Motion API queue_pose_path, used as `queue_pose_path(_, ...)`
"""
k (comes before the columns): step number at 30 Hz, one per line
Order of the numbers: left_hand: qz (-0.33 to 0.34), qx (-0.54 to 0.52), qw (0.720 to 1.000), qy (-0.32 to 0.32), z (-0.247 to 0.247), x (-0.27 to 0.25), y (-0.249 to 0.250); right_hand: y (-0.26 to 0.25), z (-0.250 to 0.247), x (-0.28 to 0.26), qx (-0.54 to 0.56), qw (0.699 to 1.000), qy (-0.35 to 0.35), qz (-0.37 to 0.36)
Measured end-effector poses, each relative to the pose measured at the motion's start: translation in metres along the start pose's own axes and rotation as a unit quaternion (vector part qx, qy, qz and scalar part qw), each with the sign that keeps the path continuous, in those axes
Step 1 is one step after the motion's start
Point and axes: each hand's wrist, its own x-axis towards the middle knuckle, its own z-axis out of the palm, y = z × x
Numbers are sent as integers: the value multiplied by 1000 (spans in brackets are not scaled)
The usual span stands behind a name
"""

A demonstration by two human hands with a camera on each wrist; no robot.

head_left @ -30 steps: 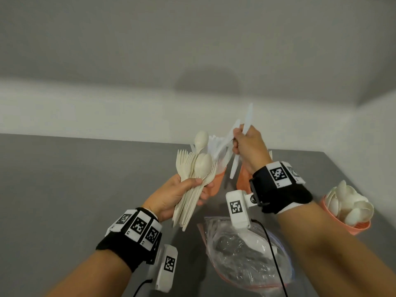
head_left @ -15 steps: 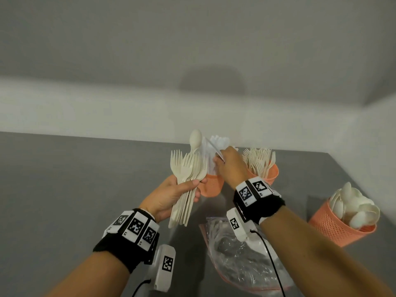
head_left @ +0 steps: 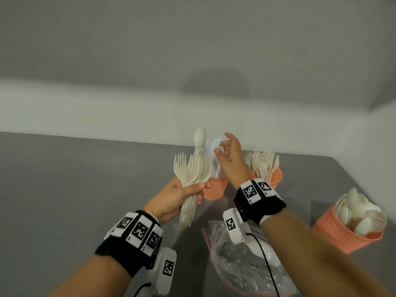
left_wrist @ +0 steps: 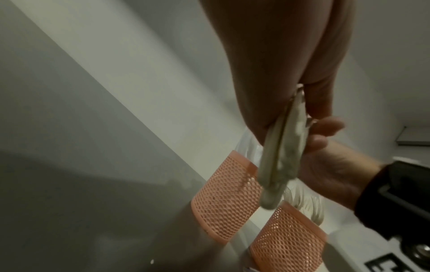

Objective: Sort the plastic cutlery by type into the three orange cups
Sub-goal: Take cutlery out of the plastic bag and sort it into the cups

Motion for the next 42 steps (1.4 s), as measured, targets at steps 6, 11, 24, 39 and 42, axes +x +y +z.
queue_pose_path(6, 9, 24, 999, 39, 4, 7, -3, -30, -7, -22, -9, 996, 35, -82)
queue_pose_path(11, 6, -47, 998, 53, 10, 10, 1, -32, -3, -54, 84, 976, -167, 107)
queue_pose_path(24, -17, -117, 988, 101, 25, 15, 3, -14, -12, -67, 53, 981, -140, 120)
queue_pose_path(39, -47, -88, 992, 73, 55, 19, 0, -32, -17, -83, -129, 985, -116, -10)
queue_pose_path(42, -56, -102, 991, 61, 58, 22, -3, -27, -18, -83, -104, 987, -120, 14)
